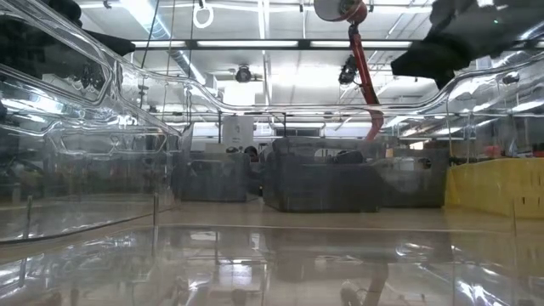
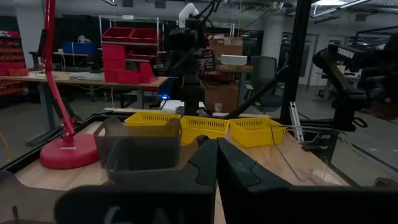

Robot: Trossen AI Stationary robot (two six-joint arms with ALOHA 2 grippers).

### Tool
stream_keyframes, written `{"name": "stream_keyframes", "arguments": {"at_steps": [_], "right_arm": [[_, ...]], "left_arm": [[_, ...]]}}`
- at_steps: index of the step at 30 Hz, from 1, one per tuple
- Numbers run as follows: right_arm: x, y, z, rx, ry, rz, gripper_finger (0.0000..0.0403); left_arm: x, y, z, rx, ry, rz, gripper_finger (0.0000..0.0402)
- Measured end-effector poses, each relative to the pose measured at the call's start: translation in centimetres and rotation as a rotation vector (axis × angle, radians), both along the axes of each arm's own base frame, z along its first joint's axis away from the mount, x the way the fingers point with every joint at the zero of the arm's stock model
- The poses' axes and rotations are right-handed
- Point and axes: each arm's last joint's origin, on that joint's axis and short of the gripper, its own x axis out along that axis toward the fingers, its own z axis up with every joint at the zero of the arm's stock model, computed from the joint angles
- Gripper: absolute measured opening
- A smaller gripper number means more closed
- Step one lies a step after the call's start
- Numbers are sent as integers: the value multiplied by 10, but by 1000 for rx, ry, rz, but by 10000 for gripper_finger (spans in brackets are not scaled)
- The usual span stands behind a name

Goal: Stack baskets by color
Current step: Stack the bottom yellow bin on the middle yellow bin

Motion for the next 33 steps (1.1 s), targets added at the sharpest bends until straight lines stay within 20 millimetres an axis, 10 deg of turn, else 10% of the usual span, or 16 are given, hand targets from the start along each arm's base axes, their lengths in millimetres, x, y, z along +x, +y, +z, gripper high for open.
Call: {"name": "stream_keyframes", "arguments": {"at_steps": [21, 33], "right_arm": [[2, 2, 89, -4, 320, 81, 78], [22, 1, 64, 138, 596, 149, 159]], "left_arm": [[0, 0, 0, 0, 0, 0, 9], [0, 0, 0, 0, 0, 0, 9]]}}
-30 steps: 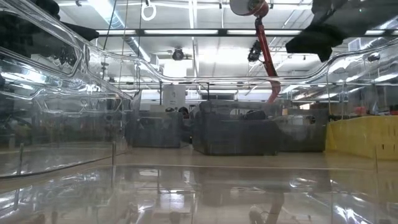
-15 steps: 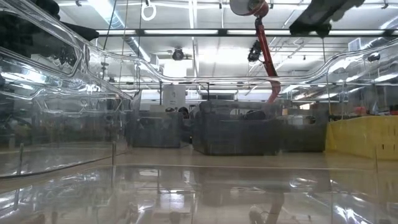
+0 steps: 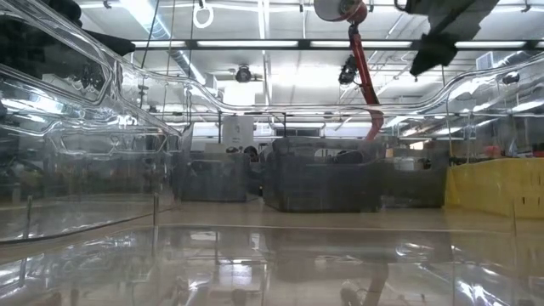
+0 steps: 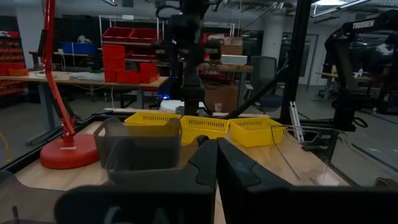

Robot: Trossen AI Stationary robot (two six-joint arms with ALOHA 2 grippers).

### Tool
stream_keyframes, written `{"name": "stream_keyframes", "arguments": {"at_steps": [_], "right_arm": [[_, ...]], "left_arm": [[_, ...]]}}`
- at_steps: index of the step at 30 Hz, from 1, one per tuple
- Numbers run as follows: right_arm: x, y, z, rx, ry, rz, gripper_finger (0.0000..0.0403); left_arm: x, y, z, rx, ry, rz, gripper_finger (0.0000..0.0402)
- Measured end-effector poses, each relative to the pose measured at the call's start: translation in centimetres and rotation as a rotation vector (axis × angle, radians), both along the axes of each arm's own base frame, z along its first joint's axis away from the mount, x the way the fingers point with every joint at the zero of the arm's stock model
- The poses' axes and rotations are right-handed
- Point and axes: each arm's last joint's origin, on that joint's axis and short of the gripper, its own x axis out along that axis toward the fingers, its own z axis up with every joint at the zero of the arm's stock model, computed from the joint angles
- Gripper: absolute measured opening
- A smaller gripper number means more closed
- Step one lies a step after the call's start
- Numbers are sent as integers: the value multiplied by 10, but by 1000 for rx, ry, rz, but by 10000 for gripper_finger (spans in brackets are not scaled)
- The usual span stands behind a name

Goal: Stack baskets by color
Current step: Stack the bottom yellow bin on the middle yellow bin

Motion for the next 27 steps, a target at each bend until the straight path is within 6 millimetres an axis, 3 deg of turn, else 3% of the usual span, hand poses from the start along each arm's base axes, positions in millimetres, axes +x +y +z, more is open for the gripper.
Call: {"name": "stream_keyframes", "arguments": {"at_steps": [10, 14, 21, 27], "right_arm": [[12, -13, -26, 137, 255, 5, 157], [14, -11, -26, 223, 370, -30, 156], [28, 19, -23, 340, 494, 45, 156], [37, 52, -35, 370, 604, 170, 156]], "left_arm": [[0, 0, 0, 0, 1, 0, 9], [0, 0, 0, 0, 1, 0, 9], [0, 0, 0, 0, 0, 0, 9], [0, 0, 0, 0, 1, 0, 9]]}}
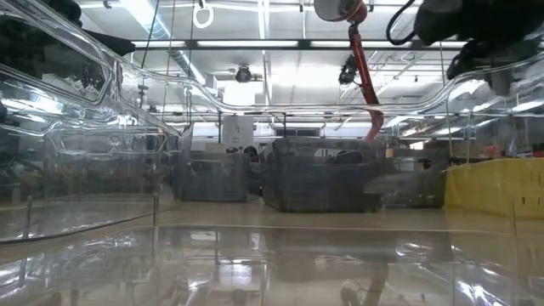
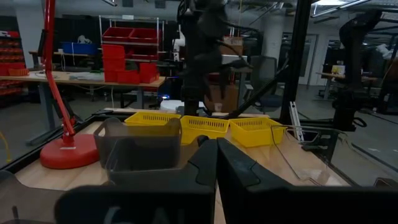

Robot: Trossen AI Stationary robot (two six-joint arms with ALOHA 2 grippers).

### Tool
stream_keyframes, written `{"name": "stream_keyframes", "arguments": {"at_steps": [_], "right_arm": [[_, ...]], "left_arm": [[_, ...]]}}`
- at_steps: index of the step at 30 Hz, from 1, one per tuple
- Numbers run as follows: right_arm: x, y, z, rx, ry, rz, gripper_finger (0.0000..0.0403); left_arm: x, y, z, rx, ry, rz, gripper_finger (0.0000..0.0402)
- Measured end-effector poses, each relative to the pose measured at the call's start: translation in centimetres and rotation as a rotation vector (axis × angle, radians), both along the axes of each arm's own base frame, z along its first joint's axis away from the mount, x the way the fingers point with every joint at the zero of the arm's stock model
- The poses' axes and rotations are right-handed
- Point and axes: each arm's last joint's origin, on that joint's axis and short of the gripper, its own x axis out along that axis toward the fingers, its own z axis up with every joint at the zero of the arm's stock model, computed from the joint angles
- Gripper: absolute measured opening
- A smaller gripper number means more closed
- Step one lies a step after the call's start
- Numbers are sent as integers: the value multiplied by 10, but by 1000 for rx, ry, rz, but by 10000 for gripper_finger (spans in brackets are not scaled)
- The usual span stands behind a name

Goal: Stack baskets by color
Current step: Stack the bottom yellow bin on the middle yellow bin

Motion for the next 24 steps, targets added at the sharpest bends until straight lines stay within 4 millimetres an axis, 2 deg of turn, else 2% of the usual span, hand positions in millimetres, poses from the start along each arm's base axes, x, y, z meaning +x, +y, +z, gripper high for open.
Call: {"name": "stream_keyframes", "arguments": {"at_steps": [5, 11, 19, 24], "right_arm": [[3, 33, -13, 14, 53, 135, 147], [10, 63, -33, 3, 113, 155, 119], [9, 89, -54, -90, 173, 196, 111], [9, 93, -60, -130, 180, 204, 113]], "left_arm": [[0, 0, 0, 0, 0, 0, 9], [0, 0, 0, 0, 0, 0, 9], [0, 0, 0, 0, 0, 0, 9], [0, 0, 0, 0, 0, 0, 9]]}}
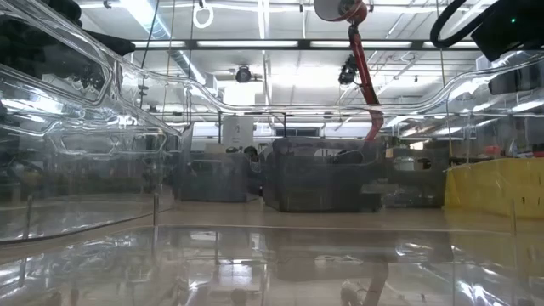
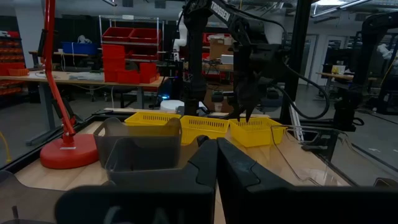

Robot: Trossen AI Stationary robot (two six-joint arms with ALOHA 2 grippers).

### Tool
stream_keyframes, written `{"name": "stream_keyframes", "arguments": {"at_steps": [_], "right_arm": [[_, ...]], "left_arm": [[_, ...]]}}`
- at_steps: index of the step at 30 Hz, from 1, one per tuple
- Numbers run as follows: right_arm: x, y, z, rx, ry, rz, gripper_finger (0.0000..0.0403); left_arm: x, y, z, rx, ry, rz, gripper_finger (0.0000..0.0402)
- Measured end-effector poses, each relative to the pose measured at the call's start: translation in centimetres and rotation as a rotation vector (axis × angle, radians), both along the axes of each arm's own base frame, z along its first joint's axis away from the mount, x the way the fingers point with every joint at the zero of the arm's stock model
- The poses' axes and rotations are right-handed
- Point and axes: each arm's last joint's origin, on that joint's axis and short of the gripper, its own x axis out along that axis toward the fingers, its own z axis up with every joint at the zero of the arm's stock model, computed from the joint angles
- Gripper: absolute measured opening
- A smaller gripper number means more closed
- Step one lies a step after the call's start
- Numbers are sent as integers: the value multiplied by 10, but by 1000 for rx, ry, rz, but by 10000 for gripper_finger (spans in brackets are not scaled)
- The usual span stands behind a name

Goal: Stack baskets by color
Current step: Stack the bottom yellow bin on the middle yellow bin

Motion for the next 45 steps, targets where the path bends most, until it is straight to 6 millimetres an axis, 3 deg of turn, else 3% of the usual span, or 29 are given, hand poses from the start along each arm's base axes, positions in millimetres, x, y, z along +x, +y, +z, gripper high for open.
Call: {"name": "stream_keyframes", "arguments": {"at_steps": [9, 16, 20, 25, 29, 45], "right_arm": [[-2, 14, 1, 74, -10, -73, 111], [-1, 20, 3, 143, 84, -398, 111], [-6, 21, 4, 128, 136, -471, 111], [-19, 22, 10, 67, 118, -440, 111], [-18, 20, 13, 23, 1, -349, 111], [13, -9, -4, -46, -76, -8, 111]], "left_arm": [[0, 0, 0, 0, 0, 0, 9], [0, 0, 0, 0, 2, 0, 9], [0, 0, 0, 0, 2, 0, 9], [0, 0, 0, 0, 2, 0, 9], [0, 0, 0, 0, 2, 0, 9], [0, 0, -1, 2, 7, 0, 9]]}}
